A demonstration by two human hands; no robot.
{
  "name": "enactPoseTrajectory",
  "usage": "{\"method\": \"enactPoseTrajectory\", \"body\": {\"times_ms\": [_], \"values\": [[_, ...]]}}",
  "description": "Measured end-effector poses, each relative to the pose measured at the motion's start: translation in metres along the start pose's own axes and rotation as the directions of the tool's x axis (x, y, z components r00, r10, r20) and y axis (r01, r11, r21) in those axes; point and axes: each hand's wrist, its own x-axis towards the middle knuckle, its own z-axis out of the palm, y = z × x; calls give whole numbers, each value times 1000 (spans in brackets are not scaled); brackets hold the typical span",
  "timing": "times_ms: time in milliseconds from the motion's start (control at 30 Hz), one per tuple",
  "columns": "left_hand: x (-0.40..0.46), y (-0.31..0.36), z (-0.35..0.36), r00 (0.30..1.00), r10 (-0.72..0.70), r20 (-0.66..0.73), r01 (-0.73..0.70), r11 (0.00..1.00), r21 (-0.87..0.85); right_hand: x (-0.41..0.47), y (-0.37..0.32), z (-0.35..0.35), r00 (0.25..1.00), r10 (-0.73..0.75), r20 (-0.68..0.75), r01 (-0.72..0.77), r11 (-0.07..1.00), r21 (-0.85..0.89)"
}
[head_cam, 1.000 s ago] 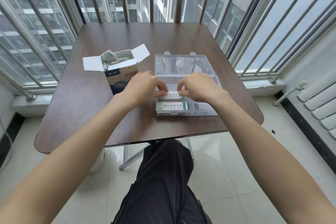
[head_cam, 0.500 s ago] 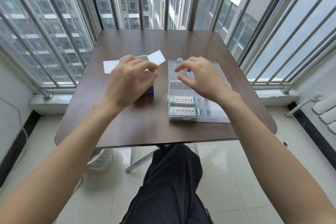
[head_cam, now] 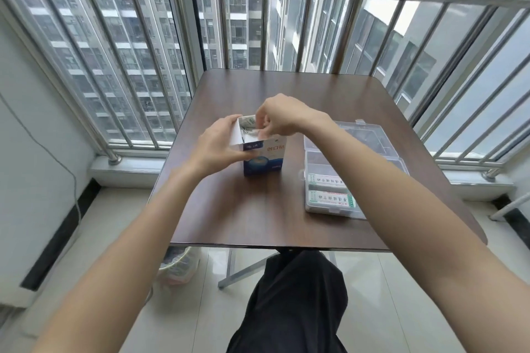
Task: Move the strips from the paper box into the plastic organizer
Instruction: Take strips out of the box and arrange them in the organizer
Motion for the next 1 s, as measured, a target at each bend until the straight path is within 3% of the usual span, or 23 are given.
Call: {"method": "enactPoseTrajectory", "body": {"times_ms": [233, 467, 733, 833, 1000], "values": [[-4, -7, -1, 1000, -22, -2, 22, 1000, 2, -7, 10, 2, 976, -49, -213, 63, 996, 63], [4, -7, 0, 999, -22, -48, 22, 1000, -1, -7, 14, 0, 848, 9, -530, 117, 972, 204], [19, -7, -4, 996, -80, -48, 80, 997, -4, 3, 38, 6, 797, 301, -524, 150, 741, 655], [21, -6, -6, 999, -52, 5, 52, 998, 38, 4, 41, 12, 789, 359, -499, 157, 667, 728], [29, -2, -8, 990, -124, -70, 109, 976, -188, 6, 44, 18, 776, 375, -507, 157, 664, 731]]}}
